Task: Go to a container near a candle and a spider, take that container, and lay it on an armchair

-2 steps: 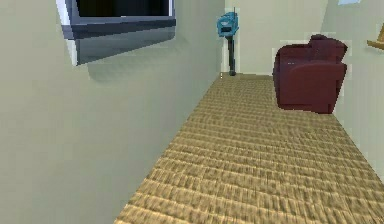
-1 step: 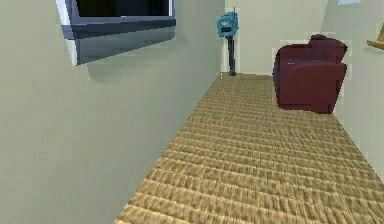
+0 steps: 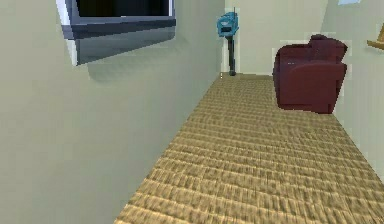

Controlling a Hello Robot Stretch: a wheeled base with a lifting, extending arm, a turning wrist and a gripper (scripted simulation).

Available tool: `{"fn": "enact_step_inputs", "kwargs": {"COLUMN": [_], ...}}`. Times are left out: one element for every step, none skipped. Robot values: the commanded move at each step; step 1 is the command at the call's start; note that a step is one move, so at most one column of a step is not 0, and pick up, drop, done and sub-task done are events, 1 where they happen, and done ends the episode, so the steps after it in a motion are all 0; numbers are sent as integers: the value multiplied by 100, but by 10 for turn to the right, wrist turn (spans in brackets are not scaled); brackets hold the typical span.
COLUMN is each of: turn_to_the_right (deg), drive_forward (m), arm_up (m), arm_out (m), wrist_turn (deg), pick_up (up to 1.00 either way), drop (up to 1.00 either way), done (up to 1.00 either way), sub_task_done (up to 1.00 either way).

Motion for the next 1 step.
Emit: {"fn": "enact_step_inputs", "kwargs": {"turn_to_the_right": [0], "drive_forward": [0], "arm_up": [0], "arm_out": [0], "wrist_turn": [0], "pick_up": [0], "drop": [0], "done": [100], "sub_task_done": [0]}}
